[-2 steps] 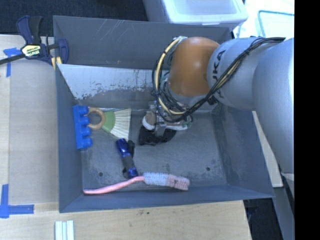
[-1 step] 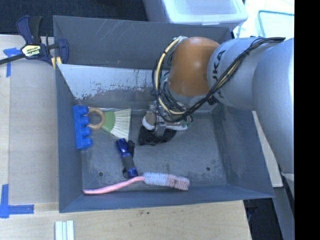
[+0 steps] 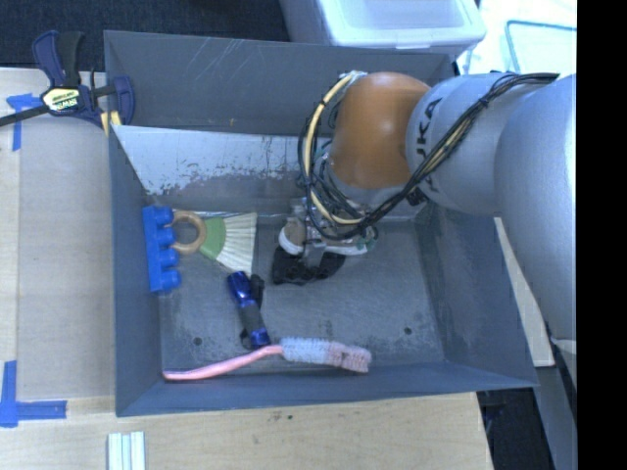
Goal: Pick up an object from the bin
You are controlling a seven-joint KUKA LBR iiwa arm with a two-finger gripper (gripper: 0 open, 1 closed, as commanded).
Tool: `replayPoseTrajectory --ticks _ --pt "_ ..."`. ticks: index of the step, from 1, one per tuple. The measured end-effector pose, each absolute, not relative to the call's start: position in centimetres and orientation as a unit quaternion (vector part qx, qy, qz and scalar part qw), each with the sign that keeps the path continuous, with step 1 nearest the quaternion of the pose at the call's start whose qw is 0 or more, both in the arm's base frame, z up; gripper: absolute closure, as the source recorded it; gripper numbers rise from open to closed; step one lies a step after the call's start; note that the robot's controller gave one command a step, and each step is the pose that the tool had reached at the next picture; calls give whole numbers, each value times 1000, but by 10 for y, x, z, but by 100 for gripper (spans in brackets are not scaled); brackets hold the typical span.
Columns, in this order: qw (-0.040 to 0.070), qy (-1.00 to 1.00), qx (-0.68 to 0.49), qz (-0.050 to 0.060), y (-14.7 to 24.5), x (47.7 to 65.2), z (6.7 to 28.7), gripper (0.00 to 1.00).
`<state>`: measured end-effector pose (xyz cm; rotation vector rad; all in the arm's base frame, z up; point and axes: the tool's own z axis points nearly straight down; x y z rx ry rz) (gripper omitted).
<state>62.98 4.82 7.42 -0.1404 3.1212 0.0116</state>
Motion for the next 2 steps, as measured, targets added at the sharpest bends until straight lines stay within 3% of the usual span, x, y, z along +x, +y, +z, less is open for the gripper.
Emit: replayPoseTrajectory --ticks 1,2 --pt "9 977 -213 2 43 603 88 100" --pt "9 977 -212 3 43 603 88 100"
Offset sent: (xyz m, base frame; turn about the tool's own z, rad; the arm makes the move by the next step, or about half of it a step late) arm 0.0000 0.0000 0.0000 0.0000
